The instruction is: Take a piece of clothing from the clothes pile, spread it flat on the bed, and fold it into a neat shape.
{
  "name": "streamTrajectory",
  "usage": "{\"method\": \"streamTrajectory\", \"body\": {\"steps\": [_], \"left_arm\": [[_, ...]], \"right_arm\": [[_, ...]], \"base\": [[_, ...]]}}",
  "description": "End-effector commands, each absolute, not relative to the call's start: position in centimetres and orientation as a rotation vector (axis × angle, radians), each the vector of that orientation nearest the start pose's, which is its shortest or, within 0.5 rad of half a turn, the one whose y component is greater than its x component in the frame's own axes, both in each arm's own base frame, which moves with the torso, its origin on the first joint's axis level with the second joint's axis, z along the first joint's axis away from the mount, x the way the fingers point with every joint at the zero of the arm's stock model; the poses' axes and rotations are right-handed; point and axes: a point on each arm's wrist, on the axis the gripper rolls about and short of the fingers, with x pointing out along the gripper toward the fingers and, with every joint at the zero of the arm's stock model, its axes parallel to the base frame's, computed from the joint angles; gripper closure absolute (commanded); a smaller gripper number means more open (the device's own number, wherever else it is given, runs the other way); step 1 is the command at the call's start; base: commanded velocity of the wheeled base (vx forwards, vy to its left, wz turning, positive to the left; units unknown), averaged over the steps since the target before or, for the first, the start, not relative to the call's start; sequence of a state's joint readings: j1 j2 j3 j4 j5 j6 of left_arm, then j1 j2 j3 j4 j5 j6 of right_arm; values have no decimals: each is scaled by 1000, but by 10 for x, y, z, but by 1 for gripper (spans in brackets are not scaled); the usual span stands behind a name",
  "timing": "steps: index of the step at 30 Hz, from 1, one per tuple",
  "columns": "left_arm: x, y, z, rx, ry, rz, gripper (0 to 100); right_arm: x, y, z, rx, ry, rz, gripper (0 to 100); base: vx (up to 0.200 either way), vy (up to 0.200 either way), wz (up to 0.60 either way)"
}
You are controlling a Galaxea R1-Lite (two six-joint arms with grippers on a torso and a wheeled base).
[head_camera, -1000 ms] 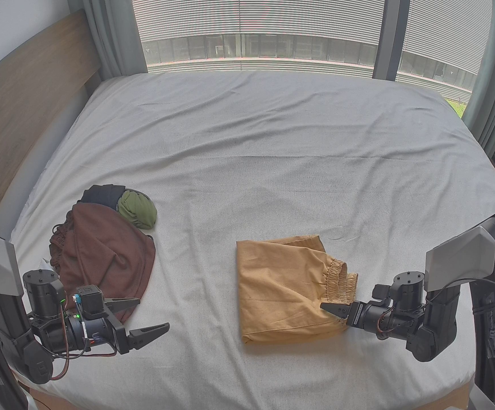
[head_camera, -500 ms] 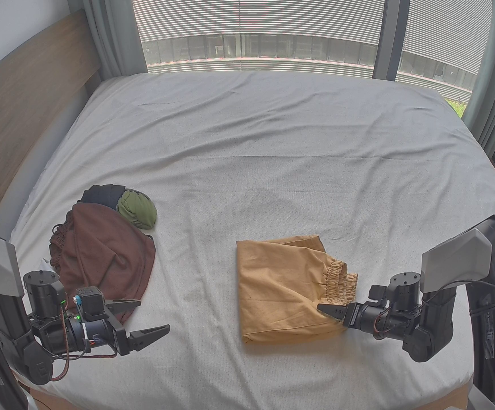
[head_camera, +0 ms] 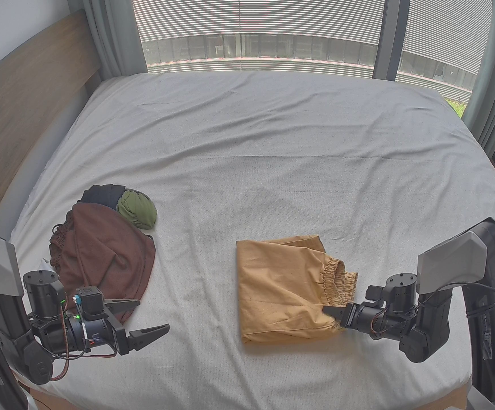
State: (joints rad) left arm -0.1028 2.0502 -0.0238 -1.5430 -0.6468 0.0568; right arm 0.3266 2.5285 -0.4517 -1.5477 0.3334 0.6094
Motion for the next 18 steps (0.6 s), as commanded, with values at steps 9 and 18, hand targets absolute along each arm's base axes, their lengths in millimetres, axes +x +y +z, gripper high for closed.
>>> {"method": "streamTrajectory", "body": {"steps": [9, 18], "left_arm": [[214, -34, 31, -80, 450, -741, 0], [214, -34, 32, -80, 445, -741, 0]], "right_arm": [[282, 122, -27, 568, 654, 550, 100], [279, 121, 8, 595, 567, 591, 100]], "base": [[0, 0, 0], [0, 0, 0]]}}
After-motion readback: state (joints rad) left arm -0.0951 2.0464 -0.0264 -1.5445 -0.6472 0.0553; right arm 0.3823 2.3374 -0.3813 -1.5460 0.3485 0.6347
